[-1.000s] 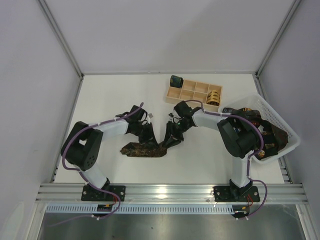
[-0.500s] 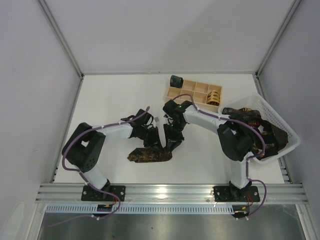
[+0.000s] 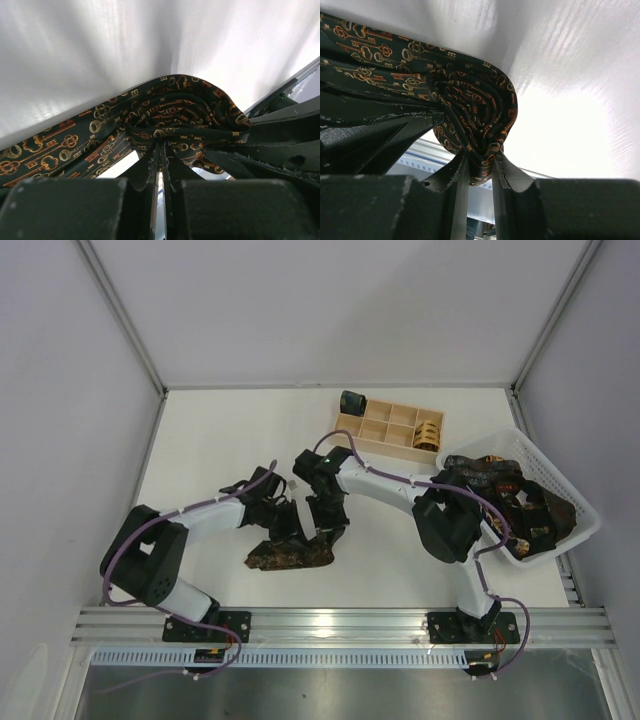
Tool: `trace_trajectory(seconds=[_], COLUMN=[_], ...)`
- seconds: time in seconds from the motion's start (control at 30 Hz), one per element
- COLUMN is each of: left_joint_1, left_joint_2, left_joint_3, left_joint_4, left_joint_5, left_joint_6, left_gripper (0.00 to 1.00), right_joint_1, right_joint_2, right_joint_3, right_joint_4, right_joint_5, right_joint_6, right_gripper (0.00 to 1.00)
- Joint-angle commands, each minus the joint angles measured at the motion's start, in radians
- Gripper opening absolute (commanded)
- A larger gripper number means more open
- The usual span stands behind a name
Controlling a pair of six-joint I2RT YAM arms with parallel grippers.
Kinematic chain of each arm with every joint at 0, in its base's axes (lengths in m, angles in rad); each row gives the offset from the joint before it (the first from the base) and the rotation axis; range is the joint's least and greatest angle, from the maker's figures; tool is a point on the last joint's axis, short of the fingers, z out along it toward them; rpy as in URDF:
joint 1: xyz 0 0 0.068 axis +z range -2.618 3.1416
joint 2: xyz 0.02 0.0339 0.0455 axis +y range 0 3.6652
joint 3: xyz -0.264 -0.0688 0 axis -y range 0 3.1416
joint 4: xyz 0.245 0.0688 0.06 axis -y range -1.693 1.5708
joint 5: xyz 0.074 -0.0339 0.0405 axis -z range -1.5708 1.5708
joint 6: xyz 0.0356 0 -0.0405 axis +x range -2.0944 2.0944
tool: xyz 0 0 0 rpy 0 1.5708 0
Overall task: Roll the ties
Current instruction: Roll the tie
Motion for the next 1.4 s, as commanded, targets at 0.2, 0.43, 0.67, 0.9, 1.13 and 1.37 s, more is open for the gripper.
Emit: trace_trajectory(seconds=[0.2,0.43,0.67,0.9,1.13,1.37], left_joint_1=[0.029,0.029,0.029,0.032,0.045,0.055], left_joint_2=[-0.122,-0.175,-0.100,-0.070,-0.076,-0.117], left_joint_3=[-0.029,-0.043,-0.053,-0.060,-0.093,-0.104], left_joint_4=[-0.083,-0.120,-0.067,-0.047,-0.024,-0.036], left_joint_5=[-0.103,-0.139,-0.114,-0.134,-0.117,-0.117], left_joint_6=[0.068,0.080,0.076,0.076,0.076,0.079], left_gripper=[0.08,0.16,0.09,0.09,0.09,0.10], right_joint_1=[0.023,0.026,0.038,0.047,0.047,0.049], right_joint_2=[0.051,0.082,0.119,0.127,0.156,0.185], right_joint_3=[0.129,0.175,0.229,0.259,0.319,0.345], right_joint_4=[-0.046,-0.070,-0.090,-0.072,-0.075,-0.090], right_joint_5=[0.068,0.077,0.058,0.002,-0.058,-0.081], right_joint_6=[0.048,0.040,0.020,-0.006,-0.035,-0.033], right_gripper=[0.17,0.20,0.23,0.29,0.37,0.38])
